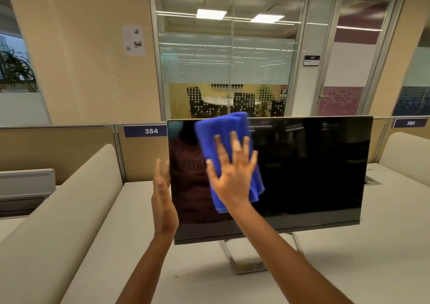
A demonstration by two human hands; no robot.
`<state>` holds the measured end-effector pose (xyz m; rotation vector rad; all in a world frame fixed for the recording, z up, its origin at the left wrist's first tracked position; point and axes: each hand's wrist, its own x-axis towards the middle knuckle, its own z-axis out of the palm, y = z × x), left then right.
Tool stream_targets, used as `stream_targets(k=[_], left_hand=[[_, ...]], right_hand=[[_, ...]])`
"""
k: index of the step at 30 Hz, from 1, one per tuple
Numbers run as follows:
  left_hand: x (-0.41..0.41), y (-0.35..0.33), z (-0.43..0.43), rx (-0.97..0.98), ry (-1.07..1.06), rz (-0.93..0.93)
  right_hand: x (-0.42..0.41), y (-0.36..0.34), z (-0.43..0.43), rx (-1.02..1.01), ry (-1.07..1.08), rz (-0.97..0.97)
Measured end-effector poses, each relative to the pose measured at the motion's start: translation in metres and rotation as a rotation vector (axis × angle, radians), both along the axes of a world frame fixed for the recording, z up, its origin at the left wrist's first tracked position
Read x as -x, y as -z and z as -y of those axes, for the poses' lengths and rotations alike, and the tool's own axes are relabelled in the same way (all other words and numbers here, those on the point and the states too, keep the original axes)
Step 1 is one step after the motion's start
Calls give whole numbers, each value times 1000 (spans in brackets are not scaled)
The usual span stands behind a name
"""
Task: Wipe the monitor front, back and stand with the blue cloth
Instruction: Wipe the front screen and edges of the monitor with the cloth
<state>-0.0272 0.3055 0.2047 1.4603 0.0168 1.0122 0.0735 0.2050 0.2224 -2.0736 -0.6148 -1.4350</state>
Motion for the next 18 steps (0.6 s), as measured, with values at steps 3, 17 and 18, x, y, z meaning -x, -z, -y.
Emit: stream_targets(k=[3, 17, 18], left_hand=[[0, -4, 0, -9, -16, 5], [3, -6, 2, -55, -30, -44], [4, -6, 2, -69, -45, -47]], right_hand=[[18, 3, -35, 256, -108, 93], [-12, -19, 4, -172, 88, -73], [-8, -17, -2, -102, 45, -37]])
